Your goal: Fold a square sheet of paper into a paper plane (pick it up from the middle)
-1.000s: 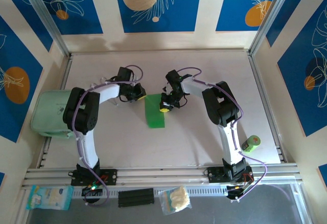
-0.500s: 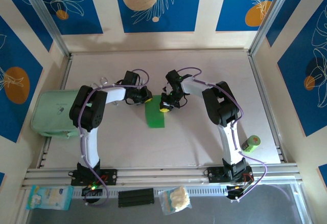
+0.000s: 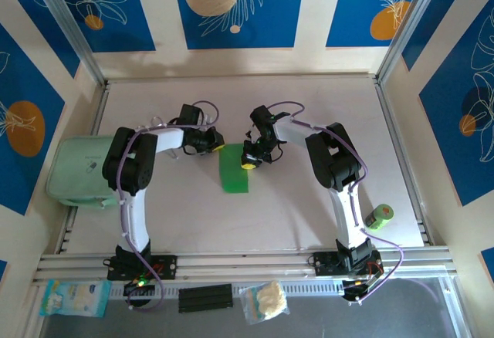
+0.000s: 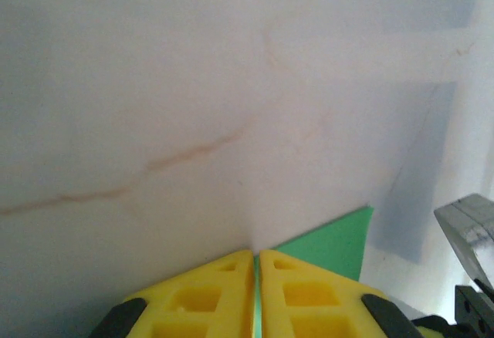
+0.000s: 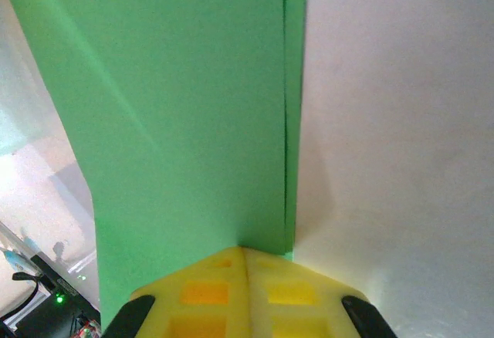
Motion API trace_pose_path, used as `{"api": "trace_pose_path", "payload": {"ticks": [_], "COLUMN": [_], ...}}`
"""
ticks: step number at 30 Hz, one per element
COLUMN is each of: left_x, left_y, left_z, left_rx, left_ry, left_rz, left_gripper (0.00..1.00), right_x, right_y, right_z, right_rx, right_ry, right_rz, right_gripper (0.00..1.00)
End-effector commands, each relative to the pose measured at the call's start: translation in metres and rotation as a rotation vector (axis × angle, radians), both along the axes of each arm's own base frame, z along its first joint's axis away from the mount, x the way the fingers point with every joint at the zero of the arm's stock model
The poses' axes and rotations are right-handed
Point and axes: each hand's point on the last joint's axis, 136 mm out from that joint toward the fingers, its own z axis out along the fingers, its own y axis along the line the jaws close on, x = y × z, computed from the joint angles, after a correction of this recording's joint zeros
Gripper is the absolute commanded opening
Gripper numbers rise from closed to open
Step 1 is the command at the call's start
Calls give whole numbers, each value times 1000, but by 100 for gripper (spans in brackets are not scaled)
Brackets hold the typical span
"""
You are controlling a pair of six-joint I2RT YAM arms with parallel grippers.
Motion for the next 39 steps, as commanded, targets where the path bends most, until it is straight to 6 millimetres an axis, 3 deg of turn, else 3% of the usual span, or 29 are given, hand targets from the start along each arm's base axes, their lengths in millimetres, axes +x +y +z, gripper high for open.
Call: {"api": "trace_pose_path", "payload": {"ticks": [1, 5, 9, 12, 15, 21, 24, 31, 39], "left_x": [17, 23, 18, 0, -28, -94, -115, -132, -149], "left_y": [48, 49, 39, 28, 13, -16, -20, -28, -6], "left_z": [-28, -14, 21, 47, 57, 40, 27, 6, -24], "left_rx": [136, 136, 73, 41, 27, 29, 37, 26, 156], "left_ry": [14, -6, -45, -52, -39, 76, 126, 201, 242], "left_rz": [78, 73, 65, 50, 25, -86, -117, -156, -179], "left_gripper": [13, 13, 13, 13, 13, 13, 11, 10, 9], "right_x": [-53, -53, -52, -52, -53, -54, -54, -55, -54], "right_y": [-108, -107, -105, -105, -105, -107, -106, -105, -104], "right_z": [-99, -99, -98, -99, -100, -101, -101, -102, -102], "right_rx": [-526, -521, -516, -515, -515, -519, -515, -512, -509], "right_ry": [171, 172, 171, 174, 179, 185, 187, 191, 190], "right_rz": [9, 5, 5, 6, 5, 6, 5, 5, 1], "right_gripper": [2, 2, 2, 2, 2, 2, 2, 2, 2]}}
